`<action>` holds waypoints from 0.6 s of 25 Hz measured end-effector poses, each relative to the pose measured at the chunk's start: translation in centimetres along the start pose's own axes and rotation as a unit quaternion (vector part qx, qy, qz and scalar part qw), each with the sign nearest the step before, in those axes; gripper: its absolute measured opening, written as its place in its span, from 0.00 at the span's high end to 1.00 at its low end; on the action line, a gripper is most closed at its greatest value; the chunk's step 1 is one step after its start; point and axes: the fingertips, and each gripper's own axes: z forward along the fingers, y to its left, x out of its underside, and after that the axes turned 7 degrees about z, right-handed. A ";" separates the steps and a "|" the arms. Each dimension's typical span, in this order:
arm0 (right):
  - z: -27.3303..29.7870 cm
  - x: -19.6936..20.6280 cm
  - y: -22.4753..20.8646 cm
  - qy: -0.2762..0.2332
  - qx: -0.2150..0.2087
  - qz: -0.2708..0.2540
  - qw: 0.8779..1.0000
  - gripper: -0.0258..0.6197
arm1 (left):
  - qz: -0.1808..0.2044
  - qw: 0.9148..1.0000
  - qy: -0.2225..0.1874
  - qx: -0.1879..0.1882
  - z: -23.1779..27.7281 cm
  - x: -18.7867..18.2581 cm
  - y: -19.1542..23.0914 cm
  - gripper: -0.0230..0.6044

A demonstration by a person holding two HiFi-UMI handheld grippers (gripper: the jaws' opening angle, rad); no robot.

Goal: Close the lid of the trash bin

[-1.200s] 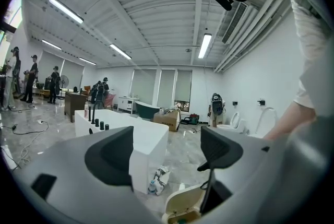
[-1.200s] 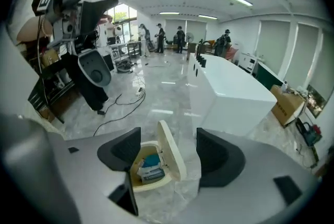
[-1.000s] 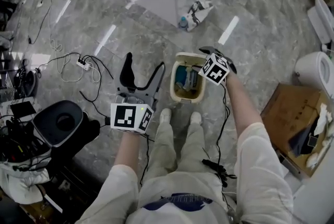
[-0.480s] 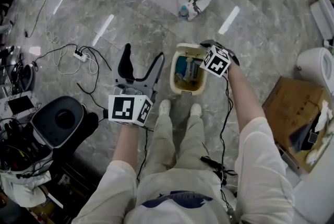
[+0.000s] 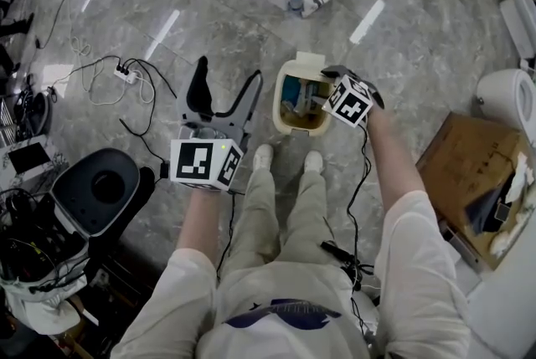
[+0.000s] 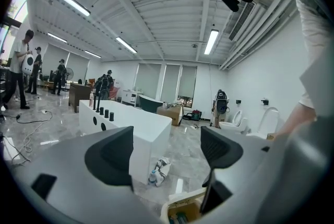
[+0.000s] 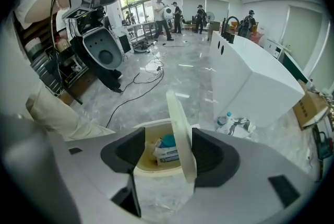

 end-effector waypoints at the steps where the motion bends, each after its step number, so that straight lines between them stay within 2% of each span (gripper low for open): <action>1: 0.4 0.3 0.5 0.003 -0.001 -0.001 1.000 0.51 | -0.001 1.000 0.001 0.000 -0.3 0.3 0.1 0.36; 6: 1.4 1.1 1.7 -0.012 0.012 0.001 1.000 0.55 | -0.001 1.000 0.003 0.000 -1.3 1.8 0.0 0.36; 15: 0.8 4.4 4.6 -0.017 0.028 -0.022 0.999 0.64 | -0.006 1.000 0.006 -0.005 -4.3 3.4 -3.1 0.36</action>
